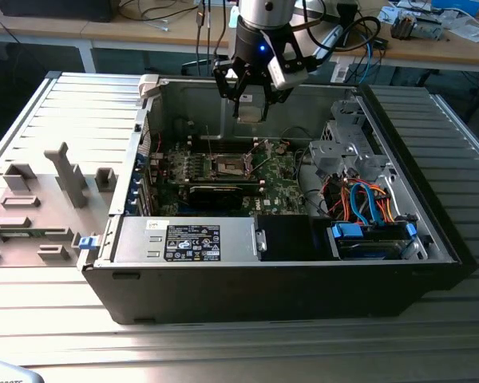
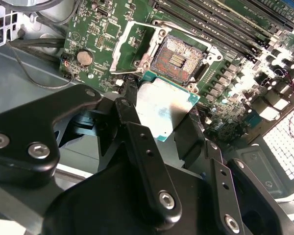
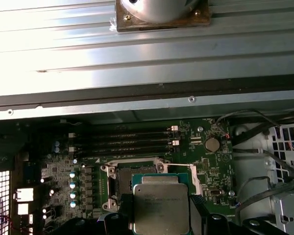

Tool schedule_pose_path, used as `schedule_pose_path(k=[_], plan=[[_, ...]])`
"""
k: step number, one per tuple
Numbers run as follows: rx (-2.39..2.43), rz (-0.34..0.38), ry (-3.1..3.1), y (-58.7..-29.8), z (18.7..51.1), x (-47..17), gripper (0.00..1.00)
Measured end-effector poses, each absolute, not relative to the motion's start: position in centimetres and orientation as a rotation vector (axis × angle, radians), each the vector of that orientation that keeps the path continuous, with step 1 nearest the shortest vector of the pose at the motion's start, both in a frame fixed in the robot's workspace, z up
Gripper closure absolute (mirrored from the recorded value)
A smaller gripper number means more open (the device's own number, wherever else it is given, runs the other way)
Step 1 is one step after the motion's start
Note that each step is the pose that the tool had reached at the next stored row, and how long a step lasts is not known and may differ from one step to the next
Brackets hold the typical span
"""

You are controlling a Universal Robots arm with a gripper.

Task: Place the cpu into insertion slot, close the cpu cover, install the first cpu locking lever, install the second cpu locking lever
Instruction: 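Place the cpu into insertion slot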

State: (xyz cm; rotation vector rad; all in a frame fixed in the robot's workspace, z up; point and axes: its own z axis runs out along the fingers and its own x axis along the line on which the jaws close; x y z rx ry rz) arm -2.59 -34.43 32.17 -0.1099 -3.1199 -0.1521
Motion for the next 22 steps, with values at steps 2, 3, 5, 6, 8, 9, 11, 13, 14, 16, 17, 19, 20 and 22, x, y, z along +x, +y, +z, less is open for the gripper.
schedule_pose_path(k=[2, 3, 5, 6, 8, 9, 11, 13, 14, 16, 17, 19, 20, 22], plan=[[-0.114, -0.152, -3.120, -34.43, 32.17, -2.59, 0.46], [-0.117, -0.152, -3.120, -34.43, 32.16, -2.59, 0.46], [-0.119, -0.152, -3.120, -34.43, 32.17, -2.59, 0.46], [-0.121, -0.152, -3.120, -34.43, 32.17, -2.59, 0.46], [-0.126, -0.152, -3.120, -34.43, 32.17, -2.59, 0.46], [-0.128, -0.152, -3.120, -34.43, 32.16, -2.59, 0.46], [-0.131, -0.152, -3.120, -34.43, 32.16, -2.59, 0.46], [-0.133, -0.152, -3.120, -34.43, 32.16, -2.59, 0.46], [-0.135, -0.152, -3.120, -34.43, 32.16, -2.59, 0.46], [-0.139, -0.152, -3.120, -34.43, 32.17, -2.59, 0.46], [-0.140, -0.152, -3.120, -34.43, 32.16, -2.59, 0.46], [-0.142, -0.152, -3.120, -34.43, 32.16, -2.59, 0.46], [-0.143, -0.152, -3.120, -34.43, 32.16, -2.59, 0.46], [-0.145, -0.152, -3.120, -34.43, 32.16, -2.59, 0.46]])
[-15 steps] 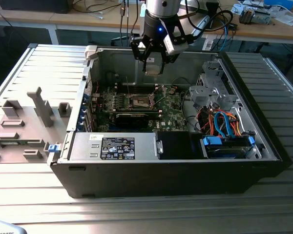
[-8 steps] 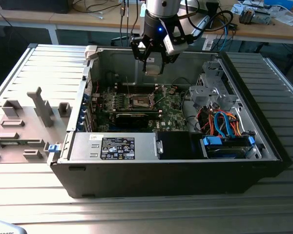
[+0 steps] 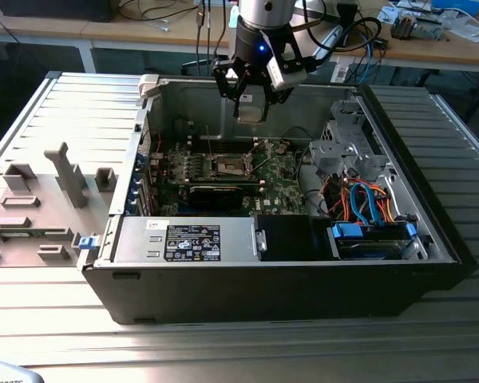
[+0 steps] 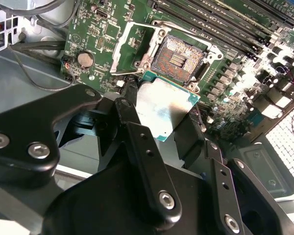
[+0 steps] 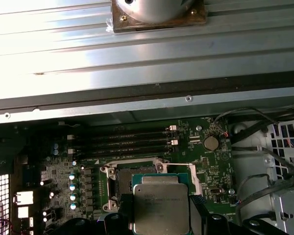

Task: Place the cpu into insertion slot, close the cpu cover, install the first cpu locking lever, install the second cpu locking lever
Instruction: 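Place the cpu into insertion slot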

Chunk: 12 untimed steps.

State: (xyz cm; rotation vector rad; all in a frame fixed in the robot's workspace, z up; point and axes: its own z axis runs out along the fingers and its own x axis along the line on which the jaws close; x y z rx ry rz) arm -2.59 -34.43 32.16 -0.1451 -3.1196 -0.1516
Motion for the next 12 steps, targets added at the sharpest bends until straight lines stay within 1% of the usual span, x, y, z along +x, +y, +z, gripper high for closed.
schedule_pose_path(k=[12], plan=[[-0.156, -0.150, -3.119, -34.43, 32.16, -2.59, 0.46]])
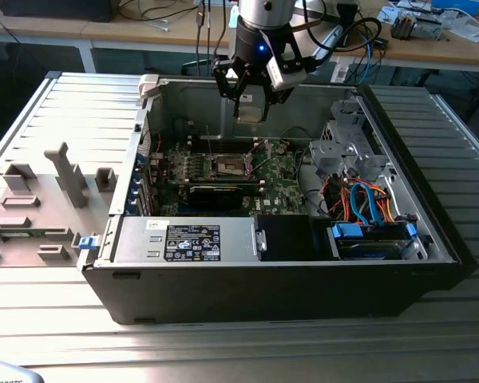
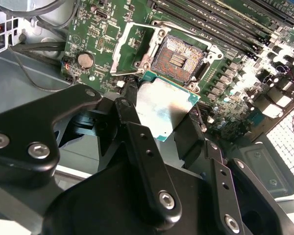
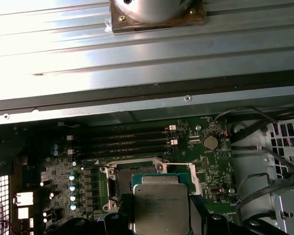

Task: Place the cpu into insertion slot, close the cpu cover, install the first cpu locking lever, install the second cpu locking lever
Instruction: 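Place the cpu into insertion slot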

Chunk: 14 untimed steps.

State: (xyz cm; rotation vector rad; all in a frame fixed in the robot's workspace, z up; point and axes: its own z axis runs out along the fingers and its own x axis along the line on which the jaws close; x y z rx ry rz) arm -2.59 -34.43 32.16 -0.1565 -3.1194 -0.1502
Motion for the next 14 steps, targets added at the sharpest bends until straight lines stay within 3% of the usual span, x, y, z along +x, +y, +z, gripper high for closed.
schedule_pose_path(k=[14], plan=[[-0.173, -0.147, -3.119, -34.43, 32.16, -2.59, 0.46]])
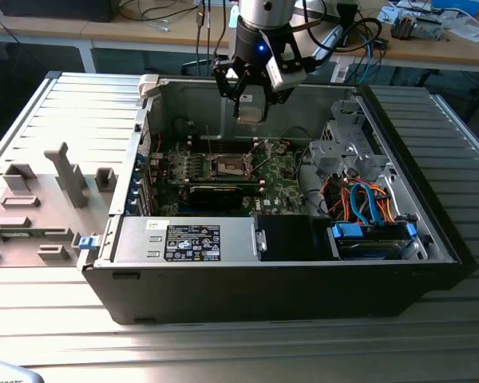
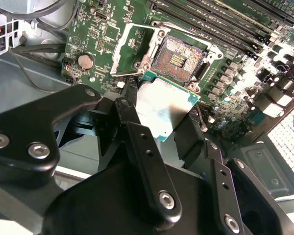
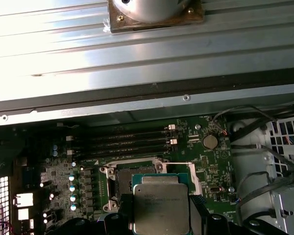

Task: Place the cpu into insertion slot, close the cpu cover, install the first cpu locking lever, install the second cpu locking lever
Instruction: 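Place the cpu into insertion slot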

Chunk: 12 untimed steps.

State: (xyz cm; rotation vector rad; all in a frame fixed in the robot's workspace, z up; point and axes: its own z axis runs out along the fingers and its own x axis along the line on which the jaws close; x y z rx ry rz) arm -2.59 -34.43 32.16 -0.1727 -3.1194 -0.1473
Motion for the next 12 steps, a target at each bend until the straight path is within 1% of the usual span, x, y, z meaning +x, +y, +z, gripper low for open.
schedule_pose_path(k=[12], plan=[[-0.187, -0.145, -3.119, -34.43, 32.16, -2.59, 0.46]])
